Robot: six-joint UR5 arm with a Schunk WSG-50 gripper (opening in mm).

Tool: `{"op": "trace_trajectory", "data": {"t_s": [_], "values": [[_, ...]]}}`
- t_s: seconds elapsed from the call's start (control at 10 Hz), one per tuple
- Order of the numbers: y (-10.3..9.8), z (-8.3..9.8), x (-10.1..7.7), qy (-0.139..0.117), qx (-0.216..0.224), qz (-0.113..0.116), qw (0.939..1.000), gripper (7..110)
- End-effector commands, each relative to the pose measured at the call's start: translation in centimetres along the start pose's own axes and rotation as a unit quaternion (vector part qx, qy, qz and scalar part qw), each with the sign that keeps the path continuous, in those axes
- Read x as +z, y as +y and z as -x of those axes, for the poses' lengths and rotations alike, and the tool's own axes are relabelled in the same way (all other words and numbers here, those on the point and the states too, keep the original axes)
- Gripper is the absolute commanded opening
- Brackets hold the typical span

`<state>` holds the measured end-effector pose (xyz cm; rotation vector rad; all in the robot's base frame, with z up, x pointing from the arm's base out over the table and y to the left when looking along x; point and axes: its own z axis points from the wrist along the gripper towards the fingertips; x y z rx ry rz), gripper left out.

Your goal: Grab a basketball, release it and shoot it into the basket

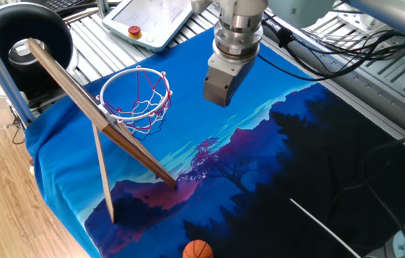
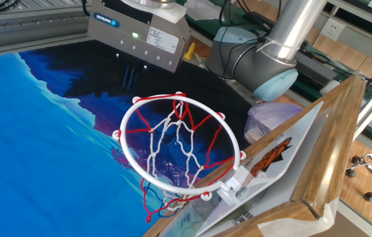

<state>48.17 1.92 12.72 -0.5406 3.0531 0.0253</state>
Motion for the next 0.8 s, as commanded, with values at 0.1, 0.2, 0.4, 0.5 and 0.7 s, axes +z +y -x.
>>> {"op": "trace_trajectory", "data": {"t_s": [0.1,0.2,0.4,0.5,0.7], "values": [[-0.1,2.0,0.9,-0.041,0.021,-0.003,0.9989,7],[-0.3,2.0,0.9,-0.043,0.022,-0.008,0.9988,7],[-0.3,1.5,1.2,-0.042,0.023,-0.015,0.9988,7],[-0.2,1.2,1.4,-0.040,0.023,-0.021,0.9987,7],[0.7,0.7,1.8,-0.037,0.024,-0.018,0.9989,7]]}}
